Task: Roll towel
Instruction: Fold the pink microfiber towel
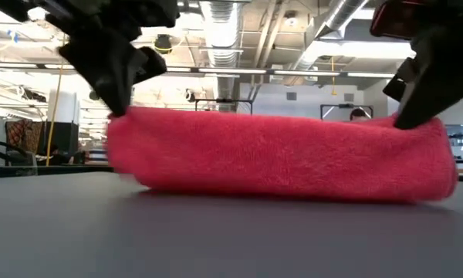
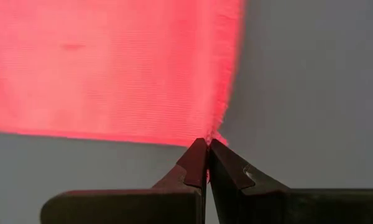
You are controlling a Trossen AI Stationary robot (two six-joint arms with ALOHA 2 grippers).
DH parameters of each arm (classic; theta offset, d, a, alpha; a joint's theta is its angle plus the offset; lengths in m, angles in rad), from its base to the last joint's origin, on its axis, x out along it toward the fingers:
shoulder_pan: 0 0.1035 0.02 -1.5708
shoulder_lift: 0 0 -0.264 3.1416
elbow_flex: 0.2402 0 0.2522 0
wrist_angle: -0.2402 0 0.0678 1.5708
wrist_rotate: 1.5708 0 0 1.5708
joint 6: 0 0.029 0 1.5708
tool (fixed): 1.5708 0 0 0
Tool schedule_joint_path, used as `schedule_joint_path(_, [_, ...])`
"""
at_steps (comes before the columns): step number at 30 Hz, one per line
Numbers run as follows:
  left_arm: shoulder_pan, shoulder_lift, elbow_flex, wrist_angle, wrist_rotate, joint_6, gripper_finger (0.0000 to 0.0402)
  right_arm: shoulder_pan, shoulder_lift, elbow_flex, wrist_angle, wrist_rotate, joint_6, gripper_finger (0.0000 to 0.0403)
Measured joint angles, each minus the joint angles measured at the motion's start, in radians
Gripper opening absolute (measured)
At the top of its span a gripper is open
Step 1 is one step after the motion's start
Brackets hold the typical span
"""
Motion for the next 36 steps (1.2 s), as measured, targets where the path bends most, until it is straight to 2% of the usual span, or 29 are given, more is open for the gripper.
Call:
schedule_joint_path(2, [0.022,-0.005,0.005,-0.018,-0.086,0.003,0.0,-0.019,-0.01,0.006,-0.041,0.034,0.001,0.0021])
schedule_joint_path(4, [0.058,-0.007,0.012,-0.022,-0.13,0.017,0.0,-0.048,-0.024,0.013,-0.094,0.072,0.002,0.0021])
schedule_joint_path(8, [0.142,0.003,0.012,-0.026,-0.147,0.064,0.0,-0.129,-0.035,0.024,-0.214,0.12,0.002,0.0021])
schedule_joint_path(15, [0.291,0.003,0.012,0.024,-0.144,0.172,0.0,-0.272,-0.033,0.023,-0.383,0.134,0.004,0.0021])
schedule_joint_path(20, [0.376,0.022,-0.008,0.074,-0.054,0.203,0.0,-0.329,-0.033,0.023,-0.378,0.133,-0.054,0.0021])
schedule_joint_path(24, [0.396,0.069,-0.007,0.096,-0.039,0.229,0.0,-0.362,-0.033,0.005,-0.357,0.133,-0.075,0.0021])
schedule_joint_path(31, [0.421,0.143,-0.007,0.11,-0.047,0.245,0.0,-0.388,-0.033,-0.056,-0.299,0.129,-0.08,0.0021])
schedule_joint_path(36, [0.432,0.151,-0.007,0.102,-0.065,0.235,0.0,-0.394,-0.033,-0.084,-0.255,0.129,-0.08,0.0044])
